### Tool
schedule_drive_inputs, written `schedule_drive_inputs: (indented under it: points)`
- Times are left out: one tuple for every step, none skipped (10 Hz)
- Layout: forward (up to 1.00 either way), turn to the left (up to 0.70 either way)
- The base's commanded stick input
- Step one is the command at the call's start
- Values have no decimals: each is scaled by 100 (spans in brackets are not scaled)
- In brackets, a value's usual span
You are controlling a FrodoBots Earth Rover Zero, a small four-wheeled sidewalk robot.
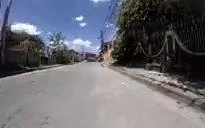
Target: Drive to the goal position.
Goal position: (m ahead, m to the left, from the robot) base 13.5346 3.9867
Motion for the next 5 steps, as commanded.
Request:
schedule_drive_inputs:
  points:
    - [100,0]
    - [100,0]
    - [100,0]
    - [100,0]
    - [100,0]
